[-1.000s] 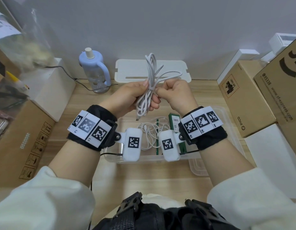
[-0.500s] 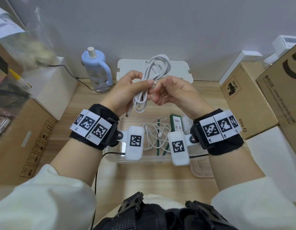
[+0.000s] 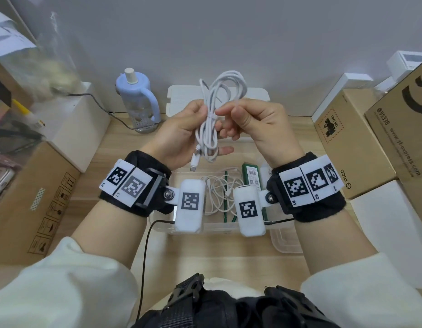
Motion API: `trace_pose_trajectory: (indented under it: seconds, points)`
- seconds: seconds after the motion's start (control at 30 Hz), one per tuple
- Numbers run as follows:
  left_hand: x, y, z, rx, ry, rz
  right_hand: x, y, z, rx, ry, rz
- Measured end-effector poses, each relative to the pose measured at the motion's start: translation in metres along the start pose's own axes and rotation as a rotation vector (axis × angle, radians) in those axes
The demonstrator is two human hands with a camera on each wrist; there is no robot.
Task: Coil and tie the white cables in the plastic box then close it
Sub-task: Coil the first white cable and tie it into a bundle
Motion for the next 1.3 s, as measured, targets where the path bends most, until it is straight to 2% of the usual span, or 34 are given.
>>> trace_pose_trajectory:
  seconds: [0.13,0.23,0.3,0.43,0.6,0.7,0.87,1.07,1.3]
  points:
    - [0.002,-0.005,-0.001,0.074,-0.010,-0.047,0.000,-0.004,-0.007,0.001,-0.028,0.027]
    - [0.006,-0.004,-0.003,0.150,-0.009,0.052,0.000,-0.001,-0.008,0.015,-0.045,0.059]
    - [0.006,-0.004,-0.003,0.175,0.001,0.071,0.000,0.000,-0.007,-0.023,-0.024,0.067]
    - [0.003,-0.011,-0.003,0.168,0.034,-0.013,0.000,-0.001,-0.006,0.032,-0.033,0.064]
    - [0.001,-0.018,-0.003,0.144,-0.070,0.142,0.003,-0.002,0.000,0.085,-0.052,0.129]
    - [0.001,-0.020,-0.002,0.171,-0.080,0.146,0.003,0.001,0.002,0.086,-0.074,0.195]
    - [0.000,-0.018,0.004,0.229,-0.045,0.065,0.003,0.008,0.003,0.084,-0.072,0.240]
    - [0.001,-0.013,0.004,0.202,-0.046,0.192,0.000,0.007,0.001,0.022,-0.031,0.206]
    - [0.000,-0.022,0.010,0.281,-0.092,0.101,-0.004,0.009,-0.002,0.035,-0.010,0.233]
Point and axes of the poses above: each hand's wrist, its own x-axis towards the middle knuckle, its own y-axis out of the back of the hand, z = x × y, the point moved 2 cm from there along x, towards the middle knuckle, and after that the axes turned 15 degrees about -y, right-handed, at the moved point
